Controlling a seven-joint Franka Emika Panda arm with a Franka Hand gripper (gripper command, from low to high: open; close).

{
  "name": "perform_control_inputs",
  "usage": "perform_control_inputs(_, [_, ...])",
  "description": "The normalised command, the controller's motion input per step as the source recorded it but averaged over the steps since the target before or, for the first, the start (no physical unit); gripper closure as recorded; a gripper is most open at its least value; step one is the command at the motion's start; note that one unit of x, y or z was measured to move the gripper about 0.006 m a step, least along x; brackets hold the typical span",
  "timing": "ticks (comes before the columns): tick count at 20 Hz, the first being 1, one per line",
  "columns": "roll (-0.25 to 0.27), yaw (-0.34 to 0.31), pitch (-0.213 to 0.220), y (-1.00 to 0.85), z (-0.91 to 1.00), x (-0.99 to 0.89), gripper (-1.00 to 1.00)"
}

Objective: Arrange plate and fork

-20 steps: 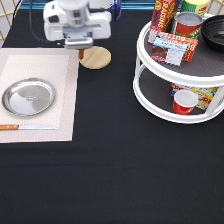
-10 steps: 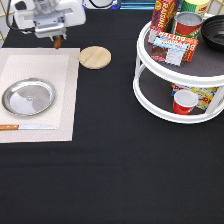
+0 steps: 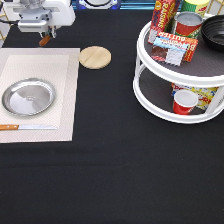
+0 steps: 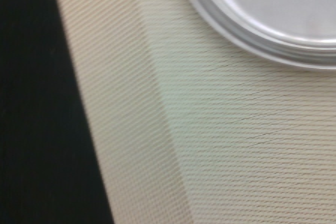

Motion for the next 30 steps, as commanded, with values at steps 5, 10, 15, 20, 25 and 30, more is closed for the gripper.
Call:
perform_control_inputs(5, [0.008,-0.374,-0.045,0.00,-0.29,-0.05,1.00])
perform_control_inputs(10, [0.000,-0.368,-0.007,-0.03,-0.41,-0.13,1.00])
perform_control_inputs(15, [0.000,-0.349,0.007,-0.11,-0.42,-0.18,1.00])
perform_control_inputs(20, [0.013,-0.241,0.068,-0.39,-0.12,-0.25,1.00])
perform_control_inputs(25, [0.003,-0.119,0.081,-0.68,0.00,-0.23,1.00])
perform_control_inputs(30, [0.000,-0.043,0.017,-0.76,-0.04,0.07,1.00])
